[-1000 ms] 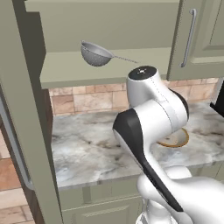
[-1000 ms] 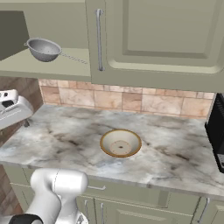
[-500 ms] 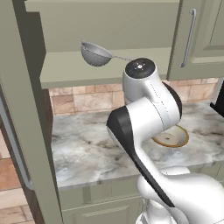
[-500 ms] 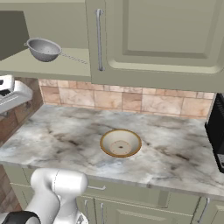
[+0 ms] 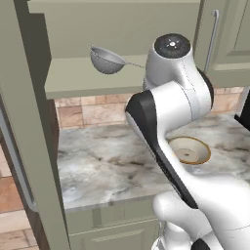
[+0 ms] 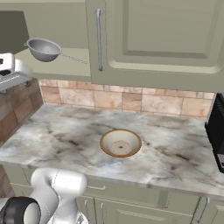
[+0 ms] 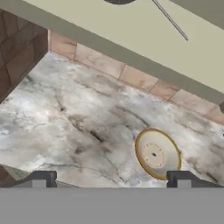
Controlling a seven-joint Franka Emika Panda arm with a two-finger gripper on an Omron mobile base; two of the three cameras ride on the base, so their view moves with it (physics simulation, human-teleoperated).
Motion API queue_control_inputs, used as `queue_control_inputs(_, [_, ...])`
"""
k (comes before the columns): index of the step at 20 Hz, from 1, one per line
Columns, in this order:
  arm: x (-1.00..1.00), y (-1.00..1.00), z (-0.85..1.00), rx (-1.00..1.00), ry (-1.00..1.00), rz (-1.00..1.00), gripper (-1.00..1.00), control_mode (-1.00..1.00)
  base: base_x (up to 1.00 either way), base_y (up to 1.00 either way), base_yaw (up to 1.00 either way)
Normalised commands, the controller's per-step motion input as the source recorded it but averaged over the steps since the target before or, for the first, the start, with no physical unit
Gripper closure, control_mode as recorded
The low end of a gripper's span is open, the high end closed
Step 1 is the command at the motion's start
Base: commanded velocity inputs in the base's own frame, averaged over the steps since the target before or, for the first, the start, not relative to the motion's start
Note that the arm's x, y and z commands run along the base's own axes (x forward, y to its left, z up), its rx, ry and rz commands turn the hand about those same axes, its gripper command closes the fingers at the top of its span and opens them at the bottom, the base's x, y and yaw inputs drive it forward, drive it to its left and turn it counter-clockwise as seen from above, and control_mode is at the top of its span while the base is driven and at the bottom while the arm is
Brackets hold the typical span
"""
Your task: Open the cabinet and setup a tea strainer by placing it in the bowl upright.
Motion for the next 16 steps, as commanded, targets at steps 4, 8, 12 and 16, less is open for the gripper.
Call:
queue_control_inputs(4, [0.36, 0.01, 0.5, 0.02, -0.02, 0.0, -1.0, -1.0, 0.0, 0.0, 0.0])
queue_control_inputs(8, [0.48, 0.07, 0.12, 0.0, -0.15, 0.0, -1.0, -1.0, 0.0, 0.0, 0.0])
queue_control_inputs(12, [0.46, 0.05, -0.01, 0.05, -0.2, 0.0, -1.0, -1.0, 0.0, 0.0, 0.0])
queue_control_inputs(16, [0.29, 0.0, 0.0, 0.07, -0.27, 0.0, -1.0, -1.0, 0.0, 0.0, 0.0])
